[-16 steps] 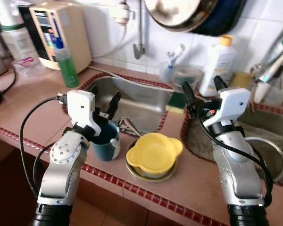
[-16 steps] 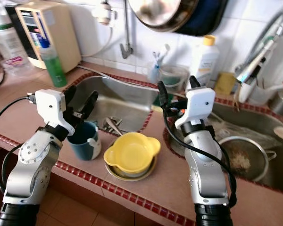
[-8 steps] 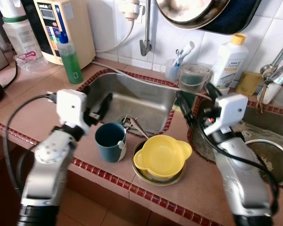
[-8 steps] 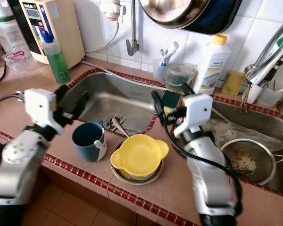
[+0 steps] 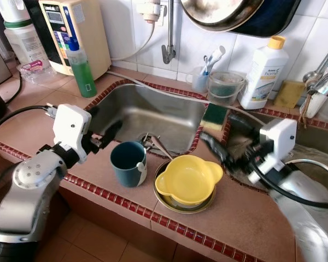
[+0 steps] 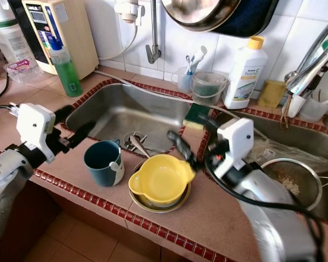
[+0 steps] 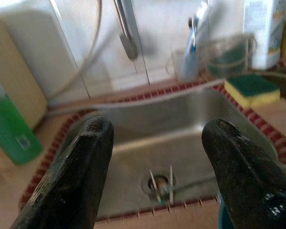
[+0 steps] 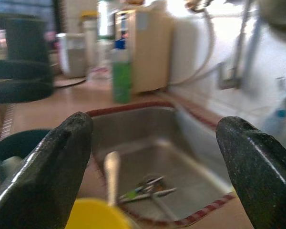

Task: Kitchen organization

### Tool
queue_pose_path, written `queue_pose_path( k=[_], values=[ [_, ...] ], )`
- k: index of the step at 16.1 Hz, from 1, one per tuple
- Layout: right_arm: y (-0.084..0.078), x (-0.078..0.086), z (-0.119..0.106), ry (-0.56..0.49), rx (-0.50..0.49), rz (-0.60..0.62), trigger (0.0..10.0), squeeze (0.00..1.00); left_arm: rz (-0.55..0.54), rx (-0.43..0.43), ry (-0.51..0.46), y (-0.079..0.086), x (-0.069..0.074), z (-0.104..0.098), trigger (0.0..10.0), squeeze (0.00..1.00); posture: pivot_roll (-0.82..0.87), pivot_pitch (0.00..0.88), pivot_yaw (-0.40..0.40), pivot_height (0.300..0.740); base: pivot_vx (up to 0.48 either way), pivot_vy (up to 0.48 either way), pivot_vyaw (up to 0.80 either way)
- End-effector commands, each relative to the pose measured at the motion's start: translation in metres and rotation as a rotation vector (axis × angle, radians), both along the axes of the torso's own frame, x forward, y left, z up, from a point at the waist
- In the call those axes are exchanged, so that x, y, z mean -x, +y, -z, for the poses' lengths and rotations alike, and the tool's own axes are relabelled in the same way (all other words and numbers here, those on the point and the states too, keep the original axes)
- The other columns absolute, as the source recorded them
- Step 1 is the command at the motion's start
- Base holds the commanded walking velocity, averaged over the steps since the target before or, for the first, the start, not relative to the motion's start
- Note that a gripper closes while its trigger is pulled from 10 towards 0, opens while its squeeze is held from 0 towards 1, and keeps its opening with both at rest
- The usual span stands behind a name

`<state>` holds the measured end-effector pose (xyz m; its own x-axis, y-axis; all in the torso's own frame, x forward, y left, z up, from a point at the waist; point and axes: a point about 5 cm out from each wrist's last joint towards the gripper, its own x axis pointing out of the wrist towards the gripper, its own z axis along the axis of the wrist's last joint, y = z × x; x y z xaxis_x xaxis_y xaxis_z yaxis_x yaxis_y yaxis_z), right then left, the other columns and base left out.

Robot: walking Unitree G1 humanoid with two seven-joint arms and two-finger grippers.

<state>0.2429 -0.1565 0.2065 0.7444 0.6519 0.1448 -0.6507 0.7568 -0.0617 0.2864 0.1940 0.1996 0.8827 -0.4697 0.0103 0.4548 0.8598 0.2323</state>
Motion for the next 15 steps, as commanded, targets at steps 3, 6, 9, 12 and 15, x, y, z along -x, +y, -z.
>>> queue_pose_path(
  k=[3, 6, 9, 12, 15],
  values=[
    [0.006, 0.014, -0.002, 0.071, 0.007, -0.141, 10.0, 0.00, 0.055, -0.027, 0.032, -0.005, -0.001, -0.010, 10.0, 0.00, -0.16, 0.071, 0.023, 0.740, 0.000, 0.000, 0.00],
    [0.008, 0.023, -0.001, 0.132, 0.022, -0.247, 10.0, 0.00, 0.113, -0.046, 0.136, -0.004, 0.000, -0.005, 10.0, 0.00, -0.16, 0.073, 0.017, 0.740, 0.000, 0.000, 0.00],
    [0.007, 0.025, -0.001, 0.153, 0.039, -0.265, 10.0, 0.00, 0.178, -0.075, 0.183, -0.004, 0.007, -0.007, 10.0, 0.00, -0.15, 0.073, 0.010, 0.740, 0.000, 0.000, 0.00],
    [0.005, 0.025, -0.001, 0.165, 0.050, -0.273, 10.0, 0.00, 0.200, -0.076, 0.250, -0.003, 0.008, -0.012, 10.0, 0.00, -0.15, 0.074, 0.002, 0.740, 0.000, 0.000, 0.00],
    [0.005, 0.025, -0.002, 0.172, 0.053, -0.278, 10.0, 0.00, 0.205, -0.129, 0.310, -0.005, 0.007, -0.011, 10.0, 0.00, -0.16, 0.077, -0.001, 0.740, 0.000, 0.000, 0.00]
  ],
)
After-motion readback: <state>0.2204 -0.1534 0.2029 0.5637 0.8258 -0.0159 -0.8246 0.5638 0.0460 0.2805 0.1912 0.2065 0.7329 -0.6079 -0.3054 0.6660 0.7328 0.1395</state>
